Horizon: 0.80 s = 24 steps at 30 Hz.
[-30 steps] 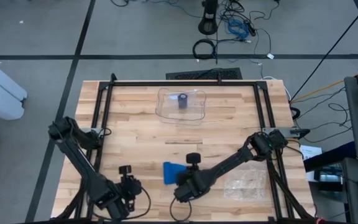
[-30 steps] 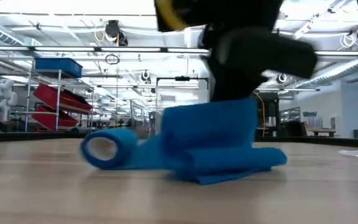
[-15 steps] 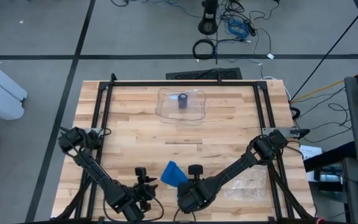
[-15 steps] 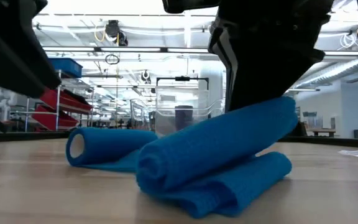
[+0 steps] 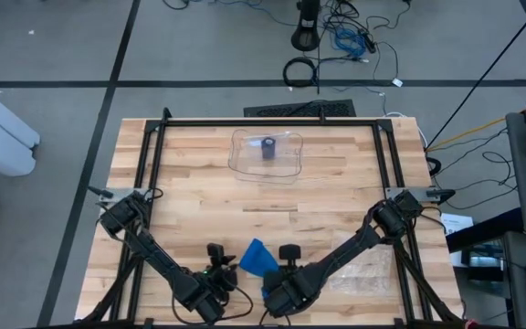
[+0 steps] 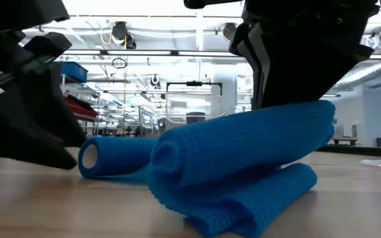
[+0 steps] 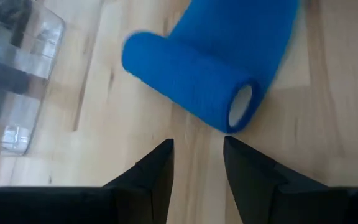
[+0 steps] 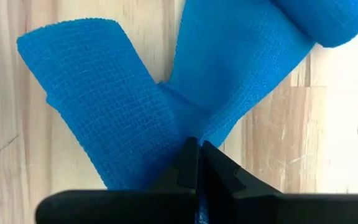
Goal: Roll bandage
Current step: Roll the blue bandage
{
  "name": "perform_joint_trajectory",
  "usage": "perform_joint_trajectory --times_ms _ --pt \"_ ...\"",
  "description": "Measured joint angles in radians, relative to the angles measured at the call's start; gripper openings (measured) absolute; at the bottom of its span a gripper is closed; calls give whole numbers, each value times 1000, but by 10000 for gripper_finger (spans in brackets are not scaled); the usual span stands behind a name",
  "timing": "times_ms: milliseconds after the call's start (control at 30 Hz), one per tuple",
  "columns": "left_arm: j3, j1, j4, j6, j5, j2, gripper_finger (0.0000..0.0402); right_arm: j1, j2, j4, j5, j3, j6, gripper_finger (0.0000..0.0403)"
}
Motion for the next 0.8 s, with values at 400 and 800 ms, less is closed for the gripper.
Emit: perform_joint_trajectory --times_ms 400,800 --pt "2 -8 70 -7 -17 0 147 -1 0 2 6 1 -6 0" --pt "3 -23 151 2 -72 0 147 -3 -1 31 10 1 -20 0"
